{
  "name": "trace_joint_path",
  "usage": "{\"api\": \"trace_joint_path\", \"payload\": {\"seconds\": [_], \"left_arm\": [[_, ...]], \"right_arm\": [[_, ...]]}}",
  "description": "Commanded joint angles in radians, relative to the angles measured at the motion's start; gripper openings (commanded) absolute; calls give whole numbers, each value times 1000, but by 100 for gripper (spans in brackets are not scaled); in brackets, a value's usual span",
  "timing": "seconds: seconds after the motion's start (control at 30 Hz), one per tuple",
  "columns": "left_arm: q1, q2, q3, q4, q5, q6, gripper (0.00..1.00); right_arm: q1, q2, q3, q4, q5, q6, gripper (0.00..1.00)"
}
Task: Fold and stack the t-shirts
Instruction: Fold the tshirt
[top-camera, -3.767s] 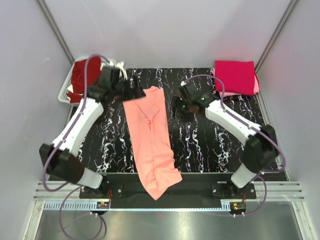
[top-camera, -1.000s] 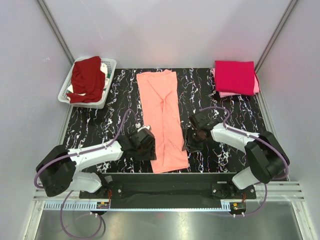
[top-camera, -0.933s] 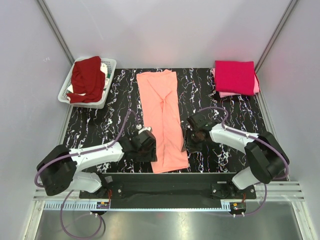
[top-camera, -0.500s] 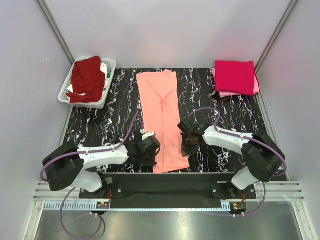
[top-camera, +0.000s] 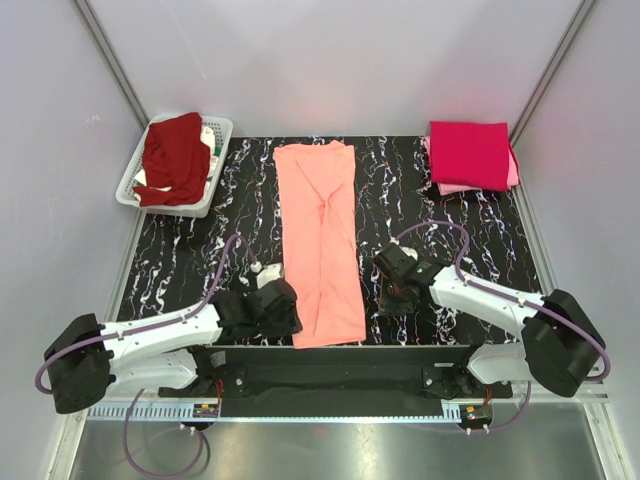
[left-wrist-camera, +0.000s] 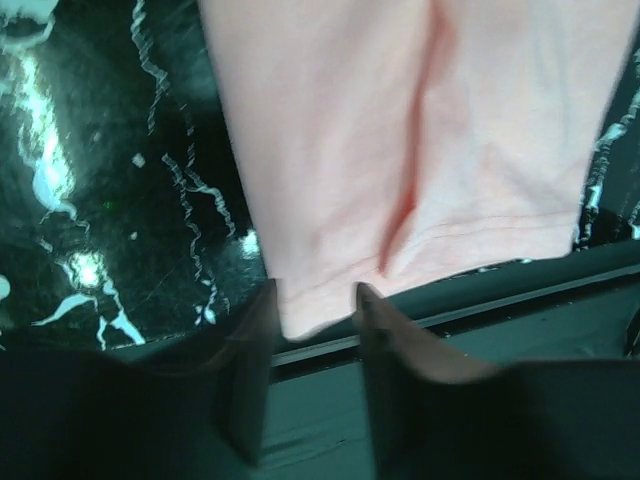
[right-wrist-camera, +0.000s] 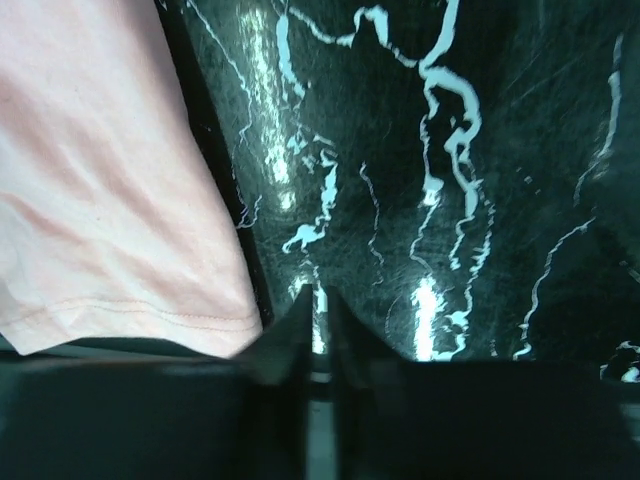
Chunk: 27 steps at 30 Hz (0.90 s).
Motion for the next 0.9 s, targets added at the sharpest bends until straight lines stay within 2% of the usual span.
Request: {"api": "trace_joint_path", "payload": {"seconds": [0.0,0.03,0.1,0.17,0.37,0.47,0.6,0.63,0.7,0.73,0.77,0.8,0.83,0.87], "left_arm": [[-8,-24,-60,27,3,-55,50],[-8,-23,-64,27,-3,-56,53],[-8,-19,-70,27,-13,-58,54],[-8,-12,-72,54,-11,-53,54],[-13,22,-84,106,20,-52,54],[-18,20,-107,147,30,-59,55],[-25,51,-123,204,52,-61,50],[-27,62,-123,214,58,-61,47],[-33,99,-124,238,64,-61,32],[-36,108,-124,246,67,-61,22],[-42,125,-121,253,70,-64,7],[-45,129,-118,254,69,-65,1],[-47,135,-113,249,69,-67,0],[-54,135,-103,232,69,-68,0]], "right_arm": [[18,-32,-17,23,-57,23,23],[37,-29,-20,51,-102,26,45],[62,-20,-17,71,-123,39,53],[91,12,-12,96,-138,57,57],[122,77,-17,154,-163,92,55],[128,115,-23,185,-170,100,52],[146,166,9,169,-154,92,38],[153,175,14,166,-149,91,34],[154,177,15,166,-146,89,28],[156,174,9,168,-143,89,18],[157,163,5,174,-143,91,12],[159,155,0,175,-144,91,5],[157,148,-12,183,-141,94,0],[159,122,-21,186,-137,100,0]]}}
